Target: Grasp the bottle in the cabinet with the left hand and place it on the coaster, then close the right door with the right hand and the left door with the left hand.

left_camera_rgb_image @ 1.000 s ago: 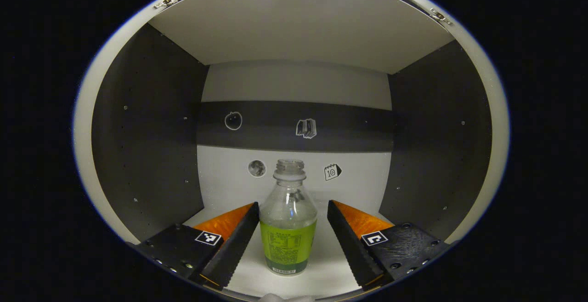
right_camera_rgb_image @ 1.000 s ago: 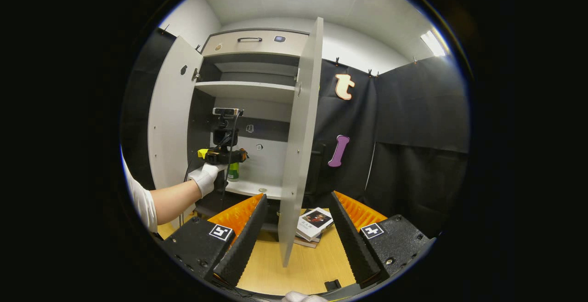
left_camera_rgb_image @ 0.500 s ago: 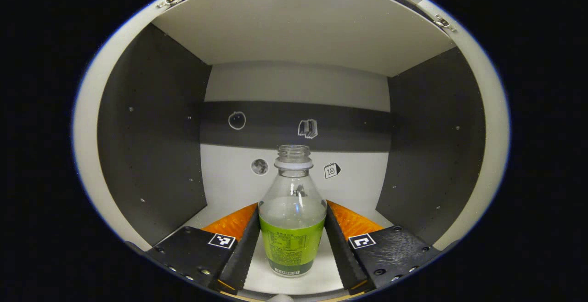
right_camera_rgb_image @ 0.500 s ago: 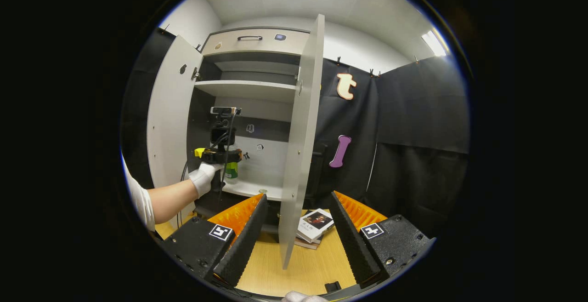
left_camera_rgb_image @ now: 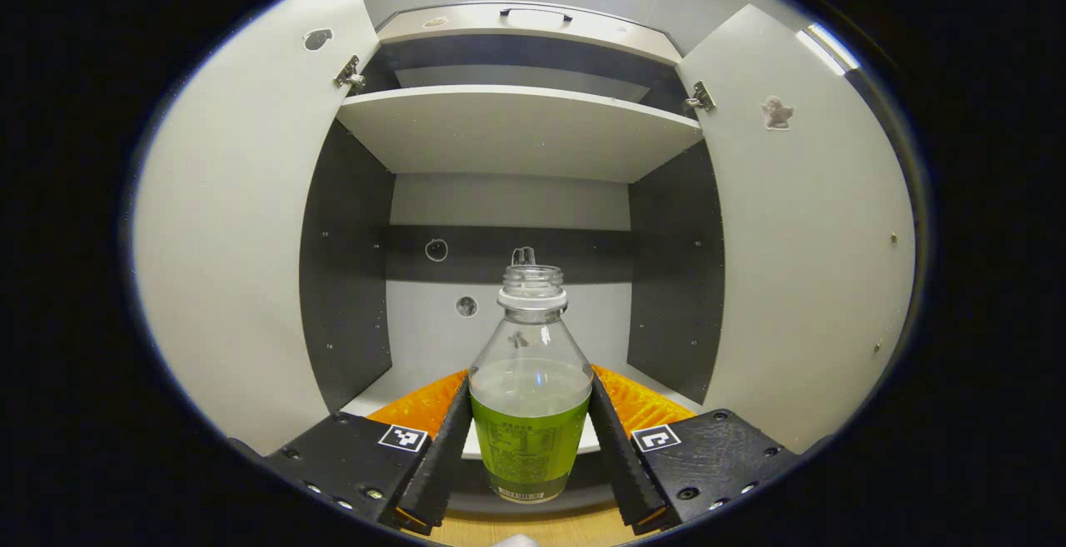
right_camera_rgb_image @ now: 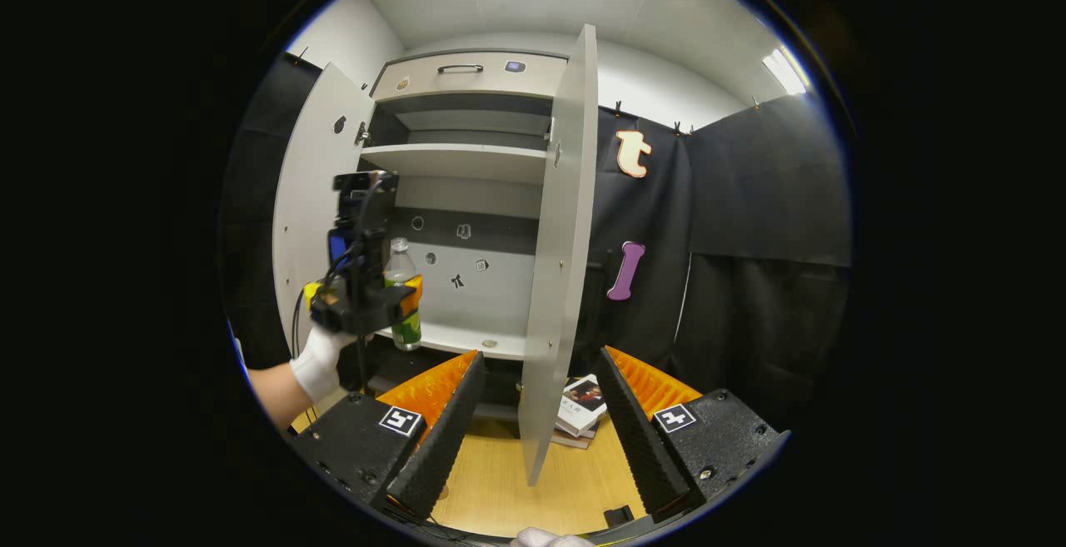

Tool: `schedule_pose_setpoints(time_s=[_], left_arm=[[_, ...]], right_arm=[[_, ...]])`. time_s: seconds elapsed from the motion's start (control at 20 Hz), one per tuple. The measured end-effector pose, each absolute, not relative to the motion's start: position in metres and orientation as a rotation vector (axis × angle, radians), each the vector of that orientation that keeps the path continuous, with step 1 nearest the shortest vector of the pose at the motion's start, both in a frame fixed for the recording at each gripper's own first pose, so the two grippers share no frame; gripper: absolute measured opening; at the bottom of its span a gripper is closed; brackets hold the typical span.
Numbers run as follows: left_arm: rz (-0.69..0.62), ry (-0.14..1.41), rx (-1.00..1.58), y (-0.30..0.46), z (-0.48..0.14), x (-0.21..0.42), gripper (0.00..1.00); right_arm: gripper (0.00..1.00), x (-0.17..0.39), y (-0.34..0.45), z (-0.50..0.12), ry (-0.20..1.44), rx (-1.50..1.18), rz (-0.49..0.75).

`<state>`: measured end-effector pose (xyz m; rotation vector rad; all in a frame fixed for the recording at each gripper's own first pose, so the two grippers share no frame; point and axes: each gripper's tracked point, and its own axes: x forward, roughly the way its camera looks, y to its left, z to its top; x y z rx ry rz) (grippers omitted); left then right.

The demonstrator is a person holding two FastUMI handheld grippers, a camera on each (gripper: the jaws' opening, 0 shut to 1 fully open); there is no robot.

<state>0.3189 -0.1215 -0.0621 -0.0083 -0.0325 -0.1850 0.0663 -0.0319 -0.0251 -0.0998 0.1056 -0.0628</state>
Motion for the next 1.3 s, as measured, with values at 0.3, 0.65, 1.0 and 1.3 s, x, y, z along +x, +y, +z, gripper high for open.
schedule_pose_setpoints(time_s=[0.3, 0.65, 1.0, 1.3], left_arm=[[-0.253, 0.019, 0.023, -0.139, -0.161, 0.247, 0.74], [-0.321, 0.094, -0.017, -0.156, -0.269, 0.195, 0.74], [-0.325, 0.138, -0.06, -0.153, -0.345, 0.174, 0.74], [-0.344, 0.12, -0.025, -0.156, -0.368, 0.168, 0.75]], right_arm=[[0.83, 0.063, -0.044, -0.041, 0.154, -0.097, -0.068], [0.84, 0.057, -0.056, -0.065, 0.244, -0.124, -0.073], [0.84, 0.057, -0.052, -0.083, 0.31, -0.179, -0.047], [0.84, 0.055, -0.042, -0.088, 0.331, -0.19, -0.016]])
